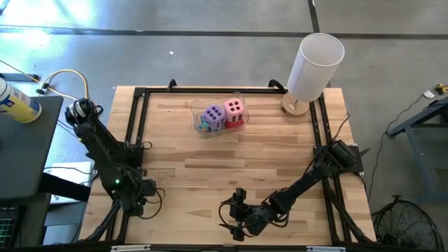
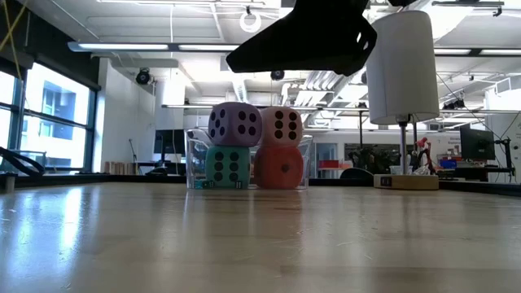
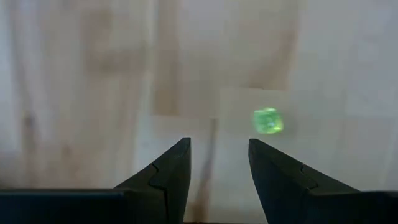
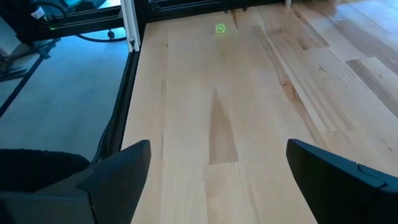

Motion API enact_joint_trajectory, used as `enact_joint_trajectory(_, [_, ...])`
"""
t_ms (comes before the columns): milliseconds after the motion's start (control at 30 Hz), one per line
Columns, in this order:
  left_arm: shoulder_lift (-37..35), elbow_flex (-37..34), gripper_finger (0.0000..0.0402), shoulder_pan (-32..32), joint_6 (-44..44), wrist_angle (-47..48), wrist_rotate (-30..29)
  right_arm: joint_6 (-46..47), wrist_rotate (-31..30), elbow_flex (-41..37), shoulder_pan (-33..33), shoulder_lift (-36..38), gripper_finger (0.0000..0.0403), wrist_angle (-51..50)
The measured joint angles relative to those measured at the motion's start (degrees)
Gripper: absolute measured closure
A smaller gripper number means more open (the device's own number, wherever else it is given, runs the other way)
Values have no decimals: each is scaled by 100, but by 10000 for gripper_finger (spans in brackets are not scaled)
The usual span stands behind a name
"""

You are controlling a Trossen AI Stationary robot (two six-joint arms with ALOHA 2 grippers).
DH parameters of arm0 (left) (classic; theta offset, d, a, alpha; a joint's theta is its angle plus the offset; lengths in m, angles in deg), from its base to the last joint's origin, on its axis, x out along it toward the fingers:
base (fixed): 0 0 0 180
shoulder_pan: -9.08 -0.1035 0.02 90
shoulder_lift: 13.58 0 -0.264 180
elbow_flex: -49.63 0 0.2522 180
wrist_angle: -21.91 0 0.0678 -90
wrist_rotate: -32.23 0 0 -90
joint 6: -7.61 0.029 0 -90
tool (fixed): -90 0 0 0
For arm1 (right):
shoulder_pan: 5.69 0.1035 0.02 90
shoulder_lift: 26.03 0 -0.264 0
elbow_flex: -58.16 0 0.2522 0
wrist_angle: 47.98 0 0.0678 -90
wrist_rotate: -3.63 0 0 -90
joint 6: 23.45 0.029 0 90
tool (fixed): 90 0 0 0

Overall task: Pick & Place Dice
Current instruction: Put the small green dice into the transparent bin

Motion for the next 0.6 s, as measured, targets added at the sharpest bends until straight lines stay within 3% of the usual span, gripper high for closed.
enact_joint_trajectory(400, [201,0,248,318,-696,-746,186,217,2,0,2,0,37,2])
enact_joint_trajectory(600, [201,0,248,332,-781,-1199,-50,210,1,0,2,0,37,2])
